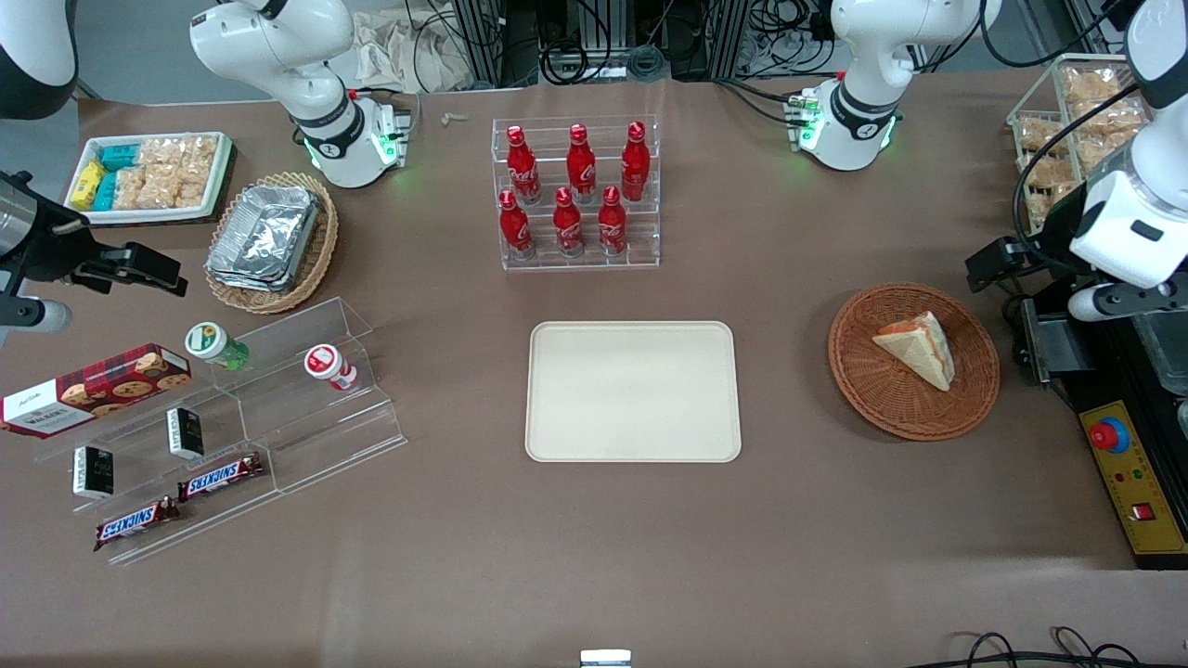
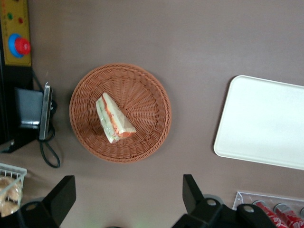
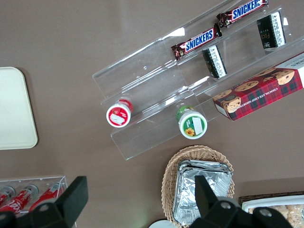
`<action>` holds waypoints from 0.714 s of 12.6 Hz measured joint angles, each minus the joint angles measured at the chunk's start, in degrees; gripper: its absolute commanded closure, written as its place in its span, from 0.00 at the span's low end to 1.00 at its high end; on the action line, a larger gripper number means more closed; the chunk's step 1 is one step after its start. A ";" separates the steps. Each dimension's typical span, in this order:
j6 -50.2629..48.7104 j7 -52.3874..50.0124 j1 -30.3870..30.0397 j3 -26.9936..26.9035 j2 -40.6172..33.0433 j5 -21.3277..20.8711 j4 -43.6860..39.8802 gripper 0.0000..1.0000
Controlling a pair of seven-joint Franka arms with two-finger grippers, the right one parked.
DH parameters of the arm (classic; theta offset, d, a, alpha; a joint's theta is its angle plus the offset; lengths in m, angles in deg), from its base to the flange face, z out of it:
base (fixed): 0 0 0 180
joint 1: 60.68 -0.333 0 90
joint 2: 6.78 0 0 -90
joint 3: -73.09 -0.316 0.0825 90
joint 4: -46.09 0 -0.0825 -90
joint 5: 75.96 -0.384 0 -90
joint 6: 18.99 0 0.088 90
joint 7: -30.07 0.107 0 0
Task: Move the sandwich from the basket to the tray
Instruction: 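Move the left gripper over the wrapped sandwich in the wicker basket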
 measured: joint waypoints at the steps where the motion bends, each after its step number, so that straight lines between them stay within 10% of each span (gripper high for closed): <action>1: -0.58 -2.12 -0.94 -0.15 -0.24 0.00 0.47 0.00; 9: 6.43 -19.39 -7.02 0.62 -10.17 0.00 18.81 0.00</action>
